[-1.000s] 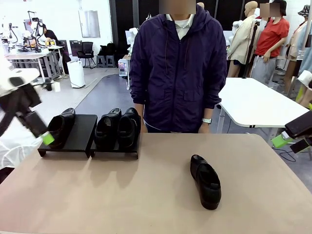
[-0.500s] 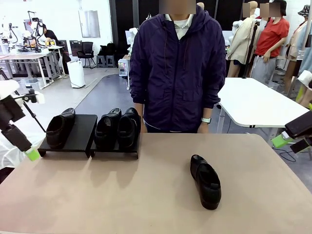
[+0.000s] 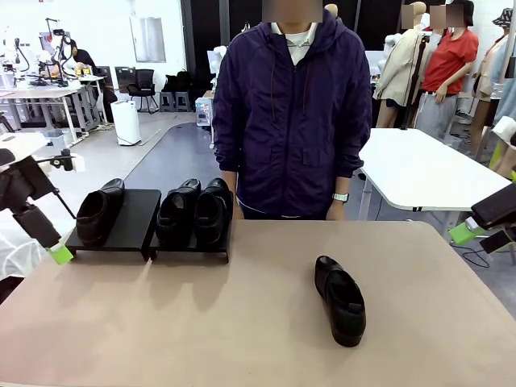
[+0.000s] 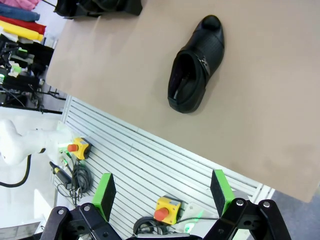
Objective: Organize the shoes by placing them on the stand.
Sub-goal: Pick up one Shoe and place it in the middle of the table.
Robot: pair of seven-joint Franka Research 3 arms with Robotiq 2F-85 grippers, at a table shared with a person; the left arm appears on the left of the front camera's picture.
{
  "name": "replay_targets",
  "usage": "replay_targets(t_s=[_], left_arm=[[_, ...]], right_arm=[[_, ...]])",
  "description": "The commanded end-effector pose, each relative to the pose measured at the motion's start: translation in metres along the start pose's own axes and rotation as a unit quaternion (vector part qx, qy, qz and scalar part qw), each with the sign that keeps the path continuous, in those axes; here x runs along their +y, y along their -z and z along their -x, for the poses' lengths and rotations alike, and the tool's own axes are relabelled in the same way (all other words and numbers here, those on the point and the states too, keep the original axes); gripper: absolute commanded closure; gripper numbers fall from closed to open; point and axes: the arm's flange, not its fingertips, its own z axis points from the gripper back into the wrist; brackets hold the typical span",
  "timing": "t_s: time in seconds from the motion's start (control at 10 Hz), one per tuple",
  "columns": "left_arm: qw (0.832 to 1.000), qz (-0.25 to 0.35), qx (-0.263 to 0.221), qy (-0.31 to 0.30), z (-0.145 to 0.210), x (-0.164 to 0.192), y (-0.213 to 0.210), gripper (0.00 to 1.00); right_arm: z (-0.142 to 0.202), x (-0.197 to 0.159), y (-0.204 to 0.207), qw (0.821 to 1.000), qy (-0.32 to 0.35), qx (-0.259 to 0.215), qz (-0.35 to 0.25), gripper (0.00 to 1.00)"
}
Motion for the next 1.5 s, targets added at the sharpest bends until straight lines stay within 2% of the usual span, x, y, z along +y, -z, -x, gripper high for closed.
replay_targets(t_s=[0.0,0.3,0.4,0.5,0.6,0.7,1.0,1.2,1.4], left_arm=[[1.0,0.002,0.003,0.008,0.002,0.002,-0.004,0.0],[1.0,0.002,0.003,0.008,0.002,0.002,-0.004,0.0],[1.0,0.002,0.003,0.008,0.002,0.002,-0.004,0.0],[1.0,0.002,0.003,0.008,0.002,0.002,-0.004,0.0],[1.0,0.002,0.003,0.008,0.002,0.002,-0.004,0.0],[1.0,0.002,0.003,0.008,0.002,0.002,-0.004,0.0],[1.0,0.002,0.003,0.008,0.002,0.002,-0.004,0.0],[1.0,0.002,0.003,0.008,0.002,0.002,-0.004,0.0],[1.0,0.002,0.003,0.008,0.002,0.002,-0.004,0.0]], right_arm=[[-0.002,-0.001,-0.001,1.0,-0.009,-0.003,-0.007,0.0],[0.0,0.0,0.0,1.0,0.0,0.0,0.0,0.0],[-0.024,0.044,0.042,0.996,-0.049,0.019,0.075,0.0],[-0.046,0.078,0.081,0.988,-0.103,0.033,0.108,0.0],[-0.064,0.099,0.119,0.981,-0.129,0.026,0.143,0.0],[-0.072,0.105,0.149,0.976,-0.133,0.039,0.165,0.0],[-0.08,0.114,0.226,0.973,-0.143,0.048,0.175,0.0],[-0.088,0.11,0.266,0.969,-0.124,0.047,0.207,0.0],[-0.095,0.098,0.297,0.967,-0.066,0.057,0.241,0.0]])
